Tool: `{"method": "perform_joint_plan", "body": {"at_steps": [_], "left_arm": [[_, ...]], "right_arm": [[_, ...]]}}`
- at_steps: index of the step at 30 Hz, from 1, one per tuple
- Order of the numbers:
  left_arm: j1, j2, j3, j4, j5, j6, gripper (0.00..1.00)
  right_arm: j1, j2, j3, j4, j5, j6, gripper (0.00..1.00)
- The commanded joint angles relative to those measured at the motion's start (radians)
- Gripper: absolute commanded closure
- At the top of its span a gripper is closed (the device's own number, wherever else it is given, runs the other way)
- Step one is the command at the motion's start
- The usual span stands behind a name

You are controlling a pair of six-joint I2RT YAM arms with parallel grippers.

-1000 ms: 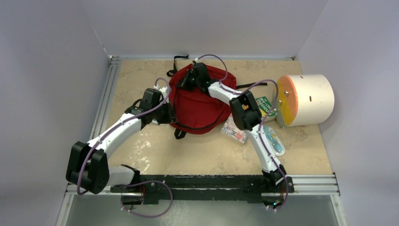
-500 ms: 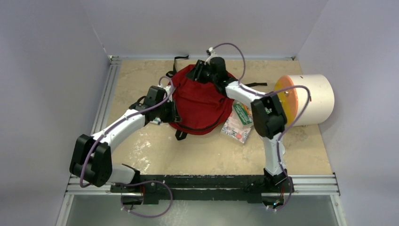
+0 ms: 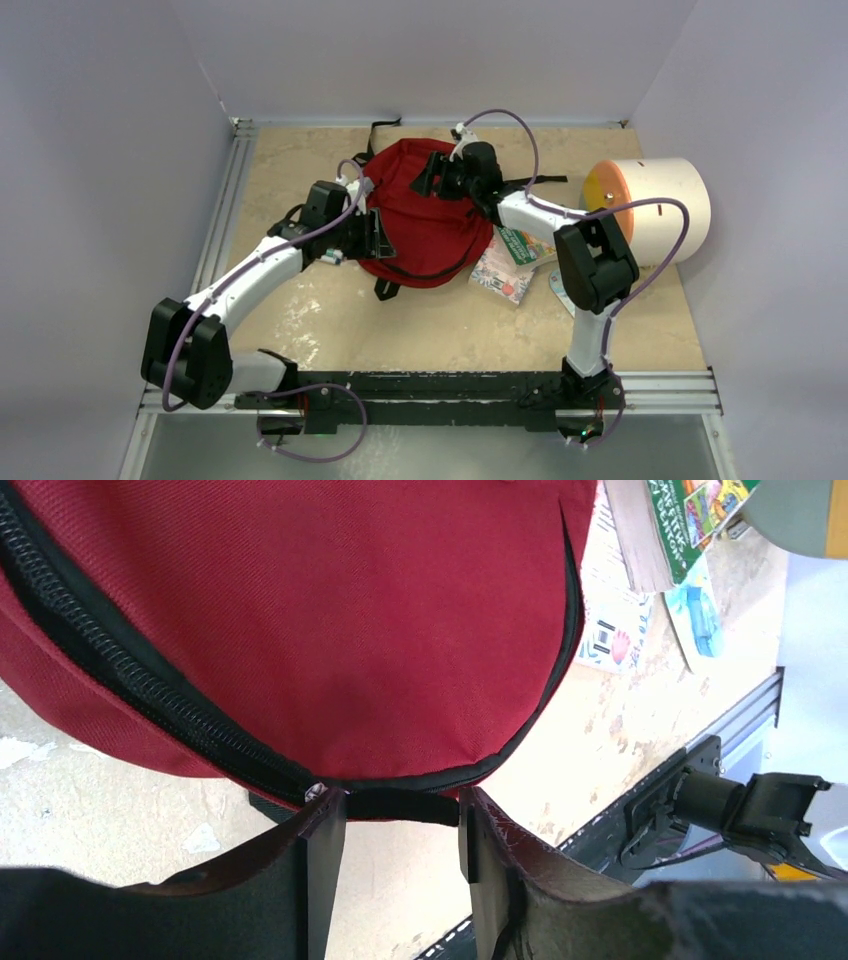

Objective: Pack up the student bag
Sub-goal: Unzip the student bag at the center of the board.

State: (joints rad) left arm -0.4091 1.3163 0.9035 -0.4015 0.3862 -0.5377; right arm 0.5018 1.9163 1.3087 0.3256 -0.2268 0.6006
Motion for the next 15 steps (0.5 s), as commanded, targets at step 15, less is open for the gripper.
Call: {"method": "perform_joint_plan", "body": {"at_steps": [15], "left_arm": [[0.012, -0.084, 0.149, -0.044, -0.033, -0.003, 0.46]], "right_arm": [[0.005, -0.335, -0.237, 0.006, 0.053, 0.033, 0.33]]}}
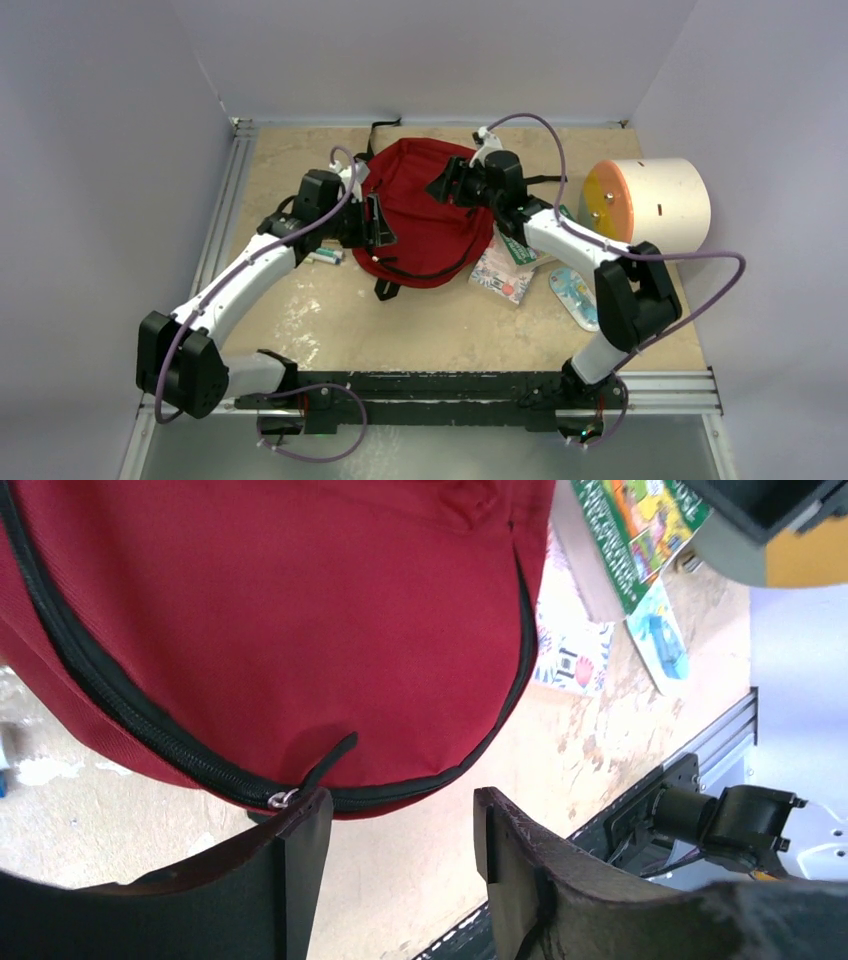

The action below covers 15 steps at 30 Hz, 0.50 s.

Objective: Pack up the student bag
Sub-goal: Unzip the student bag at the center of the board.

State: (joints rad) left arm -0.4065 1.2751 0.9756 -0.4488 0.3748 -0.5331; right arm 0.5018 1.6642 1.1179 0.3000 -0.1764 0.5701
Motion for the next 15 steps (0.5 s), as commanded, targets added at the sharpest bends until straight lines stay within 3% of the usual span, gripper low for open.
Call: {"method": "perform_joint_plan", "body": {"at_steps": [1, 7, 15], "left_arm": [[0.012, -0.045, 0.085, -0.001, -0.028, -0.009, 0.46], [0.063, -0.06, 0.074, -0.018, -0.107, -0.039, 0.44], [0.189, 0.005, 0.008, 0.01, -0.077, -0.097, 0.39]], "right_arm": [[0.005, -0.096, -0.059, 0.026, 0.003, 0.082, 0.33], [0.047, -0.14, -0.101, 0.007, -0.081, 0.172, 0.35], [0.13, -0.131, -0.154, 0.054, -0.144, 0.24, 0.38]]}}
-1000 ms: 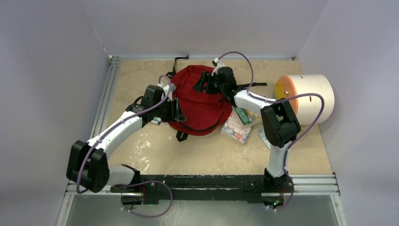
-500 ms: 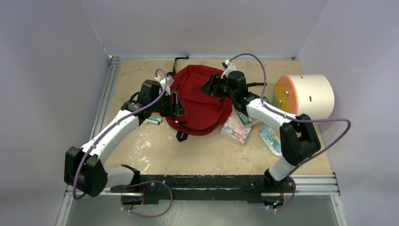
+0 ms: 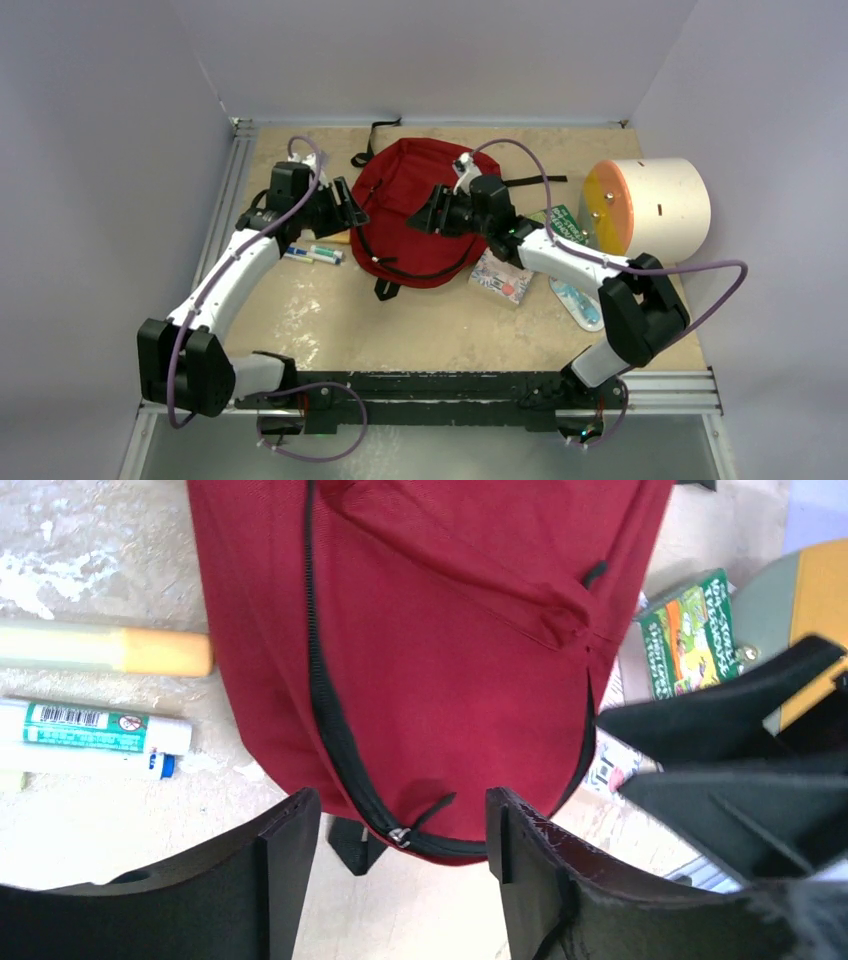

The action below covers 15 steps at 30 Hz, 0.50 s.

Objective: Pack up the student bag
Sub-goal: Unzip the student bag at the center of the board.

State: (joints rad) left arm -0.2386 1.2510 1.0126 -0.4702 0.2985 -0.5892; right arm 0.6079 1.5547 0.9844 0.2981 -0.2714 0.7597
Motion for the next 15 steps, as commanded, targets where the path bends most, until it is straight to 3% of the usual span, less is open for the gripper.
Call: {"method": "perform_joint_plan", "body": {"at_steps": [1, 15], "left_arm": [[0.021, 0.037, -0.043, 0.046, 0.008, -0.05, 0.38], [0.019, 0.154, -0.174, 0.22, 0.105, -0.147, 0.38]], "right_arm": [[0.027, -0.021, -0.026, 0.062, -0.049, 0.057, 0.38], [0.035, -0.035, -0.066, 0.086, -0.067, 0.086, 0.39]]}}
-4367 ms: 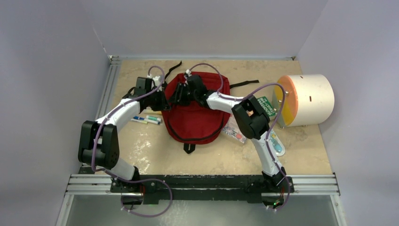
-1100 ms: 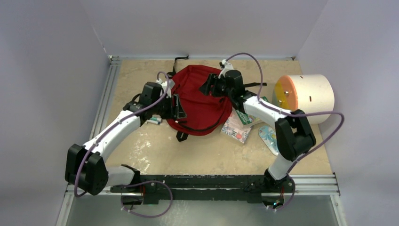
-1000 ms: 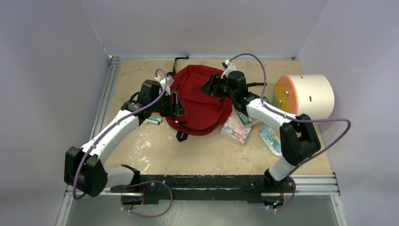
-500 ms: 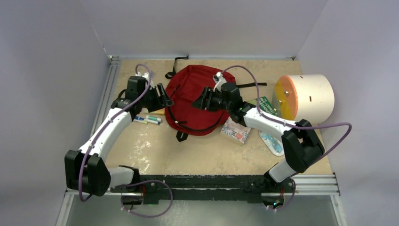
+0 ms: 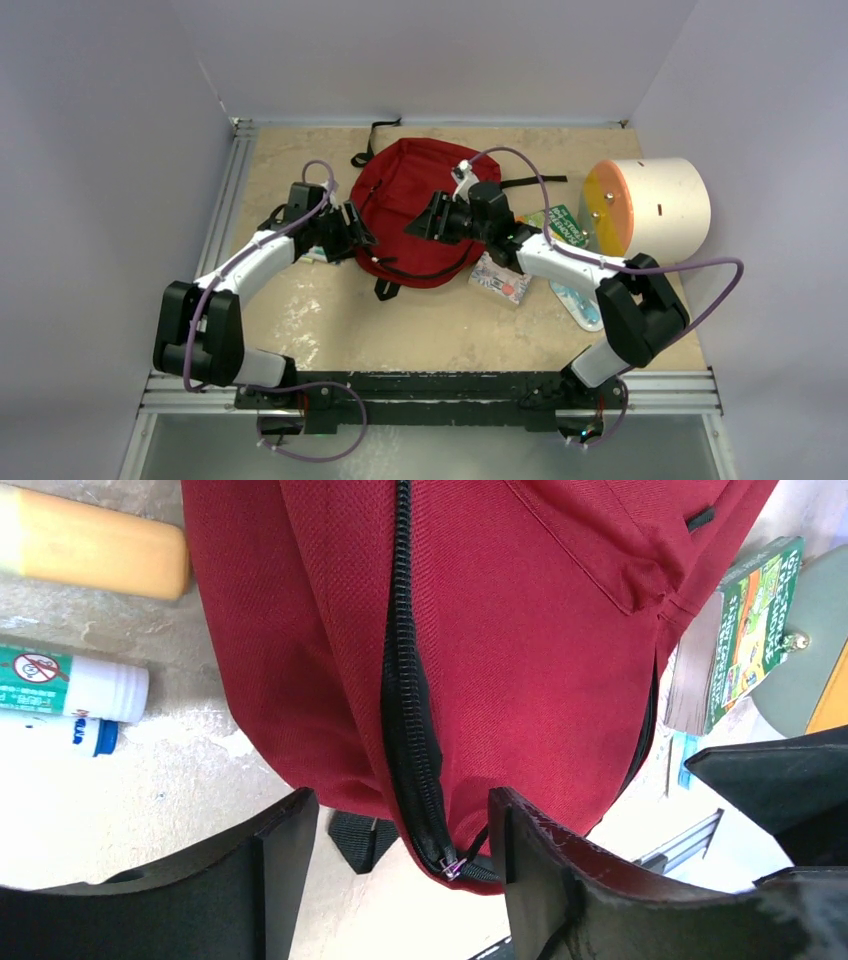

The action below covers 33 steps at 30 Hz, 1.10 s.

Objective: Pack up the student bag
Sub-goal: Unzip the student bag at the center of the board.

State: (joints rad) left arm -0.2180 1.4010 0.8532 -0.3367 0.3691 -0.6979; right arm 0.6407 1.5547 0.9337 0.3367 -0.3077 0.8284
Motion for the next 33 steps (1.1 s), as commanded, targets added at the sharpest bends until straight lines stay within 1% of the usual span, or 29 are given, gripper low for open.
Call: {"method": "perform_joint_plan", "body": {"at_steps": [1, 3, 6, 9, 11, 14, 19, 21, 26, 29, 33], "left_arm": [[-0.001, 0.009, -0.017, 0.093, 0.039, -0.042, 0.4], [-0.001, 0.018, -0.02, 0.106, 0.049, -0.049, 0.45], [-0.001, 0.021, -0.039, 0.141, 0.074, -0.06, 0.61], [-0.001, 0.022, -0.051, 0.169, 0.094, -0.067, 0.73], [-0.001, 0.02, -0.056, 0.182, 0.106, -0.07, 0.77], [-0.001, 0.011, -0.073, 0.219, 0.141, -0.077, 0.87], [-0.001, 0.001, -0.116, 0.351, 0.23, -0.116, 0.98], [-0.001, 0.001, -0.132, 0.4, 0.259, -0.137, 1.0], [-0.001, -0.008, -0.188, 0.525, 0.304, -0.204, 1.0], [-0.001, -0.015, -0.204, 0.561, 0.307, -0.223, 1.0], [-0.001, -0.017, -0.204, 0.564, 0.306, -0.223, 1.0]], "right_arm": [[0.002, -0.034, -0.019, 0.054, -0.038, 0.021, 0.39], [0.002, -0.03, -0.025, 0.07, -0.054, 0.03, 0.39], [0.003, -0.02, -0.036, 0.102, -0.084, 0.048, 0.39], [0.003, -0.006, -0.049, 0.131, -0.106, 0.064, 0.41], [0.002, 0.001, -0.054, 0.142, -0.112, 0.07, 0.41], [0.003, 0.01, -0.062, 0.158, -0.115, 0.076, 0.41], [0.003, 0.019, -0.07, 0.161, -0.1, 0.082, 0.41], [0.002, 0.011, -0.083, 0.168, -0.07, 0.093, 0.41], [0.002, 0.033, -0.094, 0.194, -0.08, 0.113, 0.4], [0.002, 0.059, -0.099, 0.201, -0.078, 0.113, 0.41], [0.003, 0.09, -0.104, 0.234, -0.099, 0.107, 0.43]]}}
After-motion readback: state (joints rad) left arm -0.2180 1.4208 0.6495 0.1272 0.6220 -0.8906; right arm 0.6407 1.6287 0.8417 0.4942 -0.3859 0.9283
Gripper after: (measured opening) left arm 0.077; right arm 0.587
